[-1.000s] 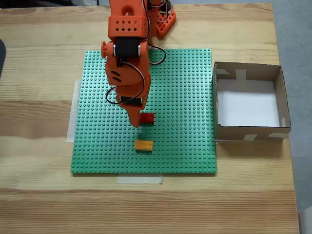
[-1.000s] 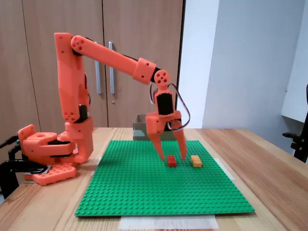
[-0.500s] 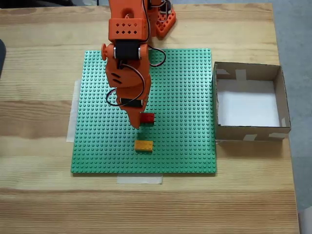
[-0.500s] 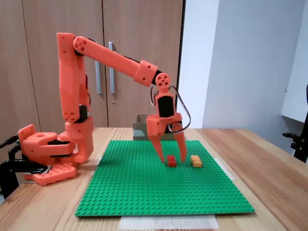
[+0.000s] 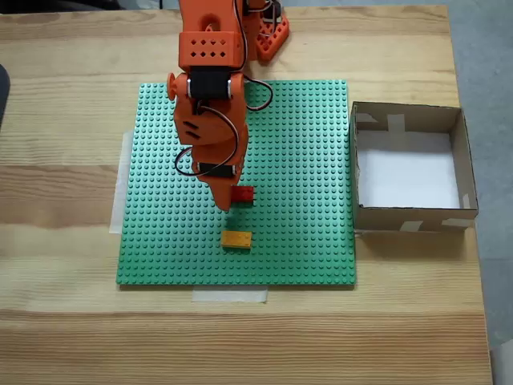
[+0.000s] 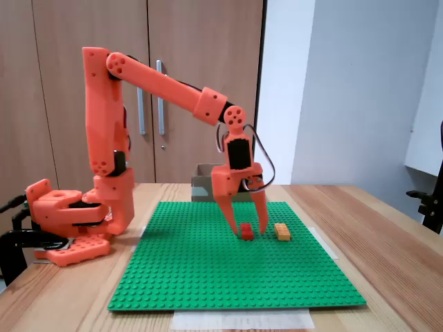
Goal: Pick the red lego block and put it in the box.
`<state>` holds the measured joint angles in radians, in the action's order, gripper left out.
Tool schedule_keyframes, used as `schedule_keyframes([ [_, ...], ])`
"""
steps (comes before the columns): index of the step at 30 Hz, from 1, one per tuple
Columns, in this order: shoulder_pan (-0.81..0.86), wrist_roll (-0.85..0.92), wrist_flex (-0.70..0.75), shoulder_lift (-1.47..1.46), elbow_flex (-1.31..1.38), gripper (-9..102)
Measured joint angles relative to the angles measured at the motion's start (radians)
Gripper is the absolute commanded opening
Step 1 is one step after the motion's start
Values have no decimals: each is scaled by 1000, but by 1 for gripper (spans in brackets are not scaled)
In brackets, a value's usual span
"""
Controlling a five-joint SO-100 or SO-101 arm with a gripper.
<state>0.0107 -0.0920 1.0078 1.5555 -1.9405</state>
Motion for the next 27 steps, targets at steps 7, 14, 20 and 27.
schedule_keyframes([
  [7, 0, 6, -5, -6, 2, 21],
  [14, 8, 9, -9, -6, 2, 21],
  [20, 11, 9, -14, -9, 2, 21],
  [27, -6, 9, -14, -15, 2, 21],
])
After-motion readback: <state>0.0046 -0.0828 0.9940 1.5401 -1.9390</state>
